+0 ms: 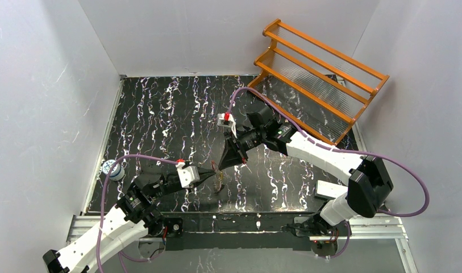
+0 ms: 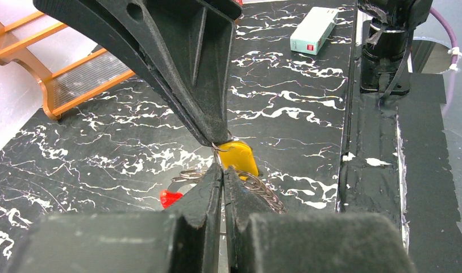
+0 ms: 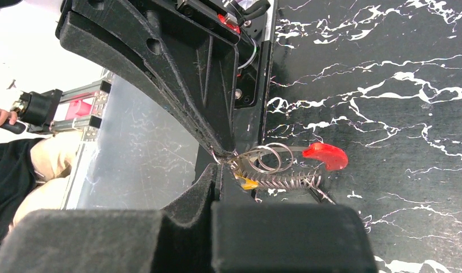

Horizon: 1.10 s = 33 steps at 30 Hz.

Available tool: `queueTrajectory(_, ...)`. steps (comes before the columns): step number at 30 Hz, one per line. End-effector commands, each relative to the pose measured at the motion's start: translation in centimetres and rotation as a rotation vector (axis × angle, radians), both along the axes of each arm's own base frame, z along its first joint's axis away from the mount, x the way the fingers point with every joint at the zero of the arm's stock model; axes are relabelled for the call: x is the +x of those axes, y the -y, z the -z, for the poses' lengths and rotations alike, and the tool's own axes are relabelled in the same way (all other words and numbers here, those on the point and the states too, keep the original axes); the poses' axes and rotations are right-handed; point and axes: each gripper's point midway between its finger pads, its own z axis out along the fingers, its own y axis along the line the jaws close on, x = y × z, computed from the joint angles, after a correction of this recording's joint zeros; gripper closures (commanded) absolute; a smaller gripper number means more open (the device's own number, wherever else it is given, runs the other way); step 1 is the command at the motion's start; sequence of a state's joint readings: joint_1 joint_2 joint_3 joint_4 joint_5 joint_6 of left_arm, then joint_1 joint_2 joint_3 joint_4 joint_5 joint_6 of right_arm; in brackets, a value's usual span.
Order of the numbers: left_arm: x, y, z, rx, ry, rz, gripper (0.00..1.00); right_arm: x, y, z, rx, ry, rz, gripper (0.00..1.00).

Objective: Put the keys on the keyring

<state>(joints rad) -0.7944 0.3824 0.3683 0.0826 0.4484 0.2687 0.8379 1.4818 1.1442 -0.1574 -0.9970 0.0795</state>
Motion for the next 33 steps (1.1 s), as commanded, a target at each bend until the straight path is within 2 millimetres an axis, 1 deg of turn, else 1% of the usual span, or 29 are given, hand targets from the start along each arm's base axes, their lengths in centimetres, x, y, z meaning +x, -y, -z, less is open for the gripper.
queueTrajectory(1,-0.5,0.3,-1.3,-0.044,0.043,0.034,1.0,1.0,-0.8,-0.9,0.014,0.033,0.023,0.99)
queueTrajectory(6,-0.5,0.3,-1.4,-0.046,0.047,0.035,1.0,1.0,-0.6,-0.1,-0.015,0.022,0.026,0.99)
queueTrajectory(12,-0.6,0.2,-1.4,-0.046,0.048,0.033,1.0,1.1,-0.4,0.3,-0.032,0.009,0.031,0.99)
queueTrajectory(18,-0.6,0.1,-1.3,-0.043,0.046,0.03,1.0,1.0,-0.1,-0.9,-0.007,0.022,0.024,0.99)
queueTrajectory(25,-0.5,0.1,-1.2,-0.04,0.042,0.024,1.0,-0.2,0.3,-3.3,0.074,0.031,-0.047,0.99)
queueTrajectory(33,-0.5,0.1,-1.3,-0.041,0.043,0.023,1.0,-0.8,0.3,-3.5,0.087,0.001,-0.098,0.99)
